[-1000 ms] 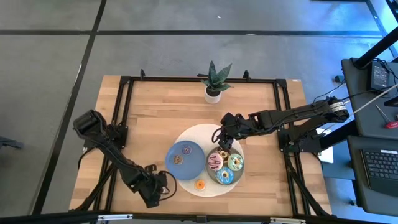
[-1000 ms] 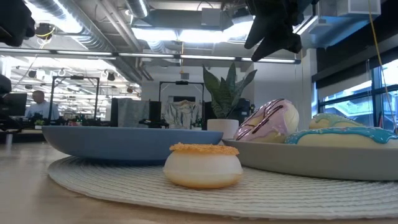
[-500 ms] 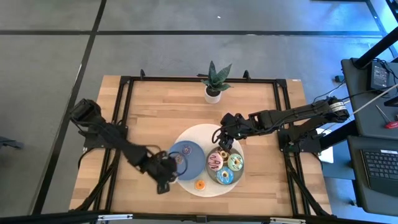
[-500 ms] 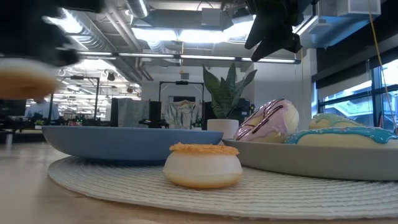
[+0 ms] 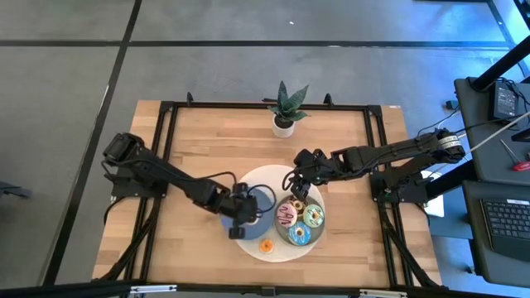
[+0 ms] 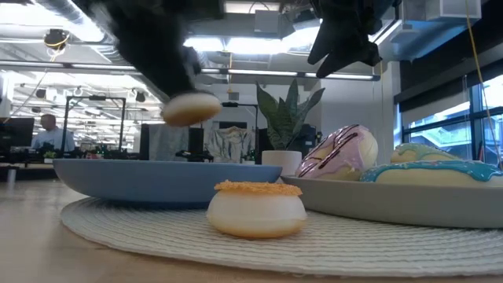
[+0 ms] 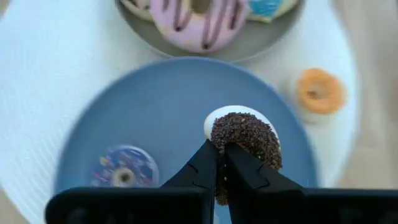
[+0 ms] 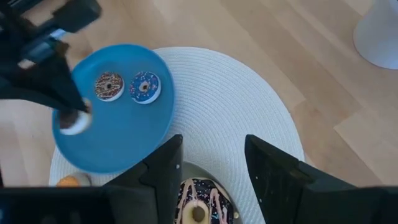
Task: Pick & Place donuts
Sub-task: Put the small black donut on the blue plate
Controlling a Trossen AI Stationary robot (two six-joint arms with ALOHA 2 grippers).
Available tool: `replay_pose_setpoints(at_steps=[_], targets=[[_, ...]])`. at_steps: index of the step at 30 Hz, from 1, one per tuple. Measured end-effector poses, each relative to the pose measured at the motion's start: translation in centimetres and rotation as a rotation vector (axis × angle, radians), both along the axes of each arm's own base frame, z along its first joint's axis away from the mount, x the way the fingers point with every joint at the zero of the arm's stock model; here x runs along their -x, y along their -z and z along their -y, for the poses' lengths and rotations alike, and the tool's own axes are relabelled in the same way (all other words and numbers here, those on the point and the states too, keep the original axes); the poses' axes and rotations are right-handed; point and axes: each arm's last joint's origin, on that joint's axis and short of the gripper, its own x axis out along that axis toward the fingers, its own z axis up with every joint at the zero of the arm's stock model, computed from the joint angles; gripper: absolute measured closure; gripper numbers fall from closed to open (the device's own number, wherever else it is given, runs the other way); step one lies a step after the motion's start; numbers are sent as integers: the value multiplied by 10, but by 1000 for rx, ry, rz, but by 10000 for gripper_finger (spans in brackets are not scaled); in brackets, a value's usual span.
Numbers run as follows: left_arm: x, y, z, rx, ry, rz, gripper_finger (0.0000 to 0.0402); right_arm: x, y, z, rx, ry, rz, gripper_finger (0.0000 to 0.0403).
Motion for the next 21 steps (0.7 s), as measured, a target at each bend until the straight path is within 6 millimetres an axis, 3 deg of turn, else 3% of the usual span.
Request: replay_pose_setpoints(at_steps=[12, 21], targets=[[-30, 30, -17, -81, -47, -52, 388, 0, 0, 0, -20, 25, 4, 228], [-38, 42, -22, -75, -65, -43, 386, 0, 0, 0, -32, 40, 6, 228]])
